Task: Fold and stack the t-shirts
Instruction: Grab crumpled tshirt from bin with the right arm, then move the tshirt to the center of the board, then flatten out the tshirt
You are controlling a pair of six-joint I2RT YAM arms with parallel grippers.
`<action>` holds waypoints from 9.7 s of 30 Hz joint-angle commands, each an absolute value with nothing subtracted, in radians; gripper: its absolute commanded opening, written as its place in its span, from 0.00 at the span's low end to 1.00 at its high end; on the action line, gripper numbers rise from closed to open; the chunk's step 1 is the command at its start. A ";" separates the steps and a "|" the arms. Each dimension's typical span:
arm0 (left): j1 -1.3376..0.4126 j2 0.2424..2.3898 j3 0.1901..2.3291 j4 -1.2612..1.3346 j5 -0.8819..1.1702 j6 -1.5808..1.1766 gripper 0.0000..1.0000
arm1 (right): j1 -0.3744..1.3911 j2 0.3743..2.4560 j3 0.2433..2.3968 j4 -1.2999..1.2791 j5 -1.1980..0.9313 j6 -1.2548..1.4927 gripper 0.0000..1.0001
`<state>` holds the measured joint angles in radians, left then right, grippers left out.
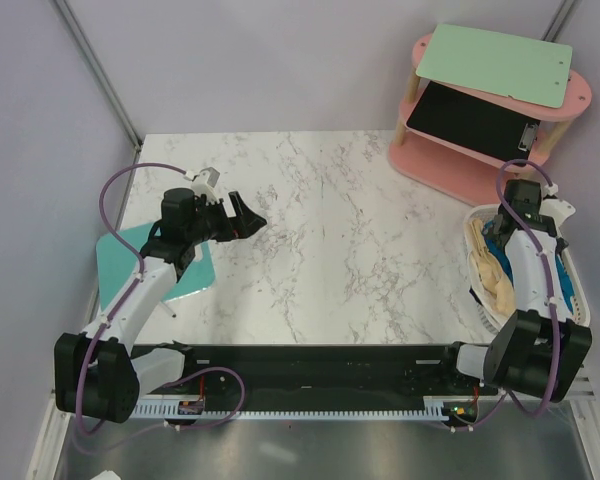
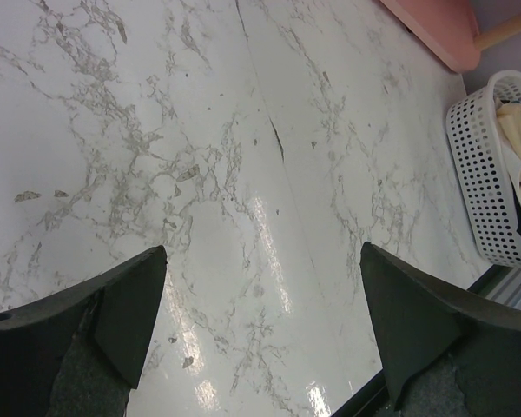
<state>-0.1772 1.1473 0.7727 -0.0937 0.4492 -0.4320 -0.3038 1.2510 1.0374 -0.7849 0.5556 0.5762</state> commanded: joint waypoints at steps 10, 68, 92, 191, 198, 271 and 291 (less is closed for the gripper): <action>-0.183 1.121 0.798 -0.092 0.445 -0.439 1.00 | -0.333 1.387 1.000 -0.686 0.551 0.609 0.95; -0.196 1.011 0.884 -0.245 0.344 -0.410 1.00 | 0.199 1.293 1.439 -0.519 -0.074 0.422 0.00; -0.351 1.256 0.914 -0.224 0.397 -0.417 0.99 | 0.721 1.554 1.186 -0.245 -0.006 0.454 0.98; -0.253 1.066 0.874 -0.554 -0.120 -0.638 0.22 | 0.084 1.319 0.839 -0.310 -0.155 0.422 0.98; -0.278 1.071 0.974 -0.565 -0.092 -0.594 0.84 | 0.204 1.388 0.853 -0.293 -0.123 0.433 0.98; -0.310 1.653 1.187 -0.546 -0.123 -0.445 0.62 | 0.229 1.520 0.825 -0.275 -0.071 0.416 0.98; -0.276 1.526 1.324 -0.614 -0.195 -0.397 0.02 | 0.242 1.489 0.715 -0.233 -0.216 0.454 0.93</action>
<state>-0.2871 1.5867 1.2591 -0.5877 -0.1574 -0.4465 0.2272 1.5024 0.7639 -0.2501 -0.1238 0.4320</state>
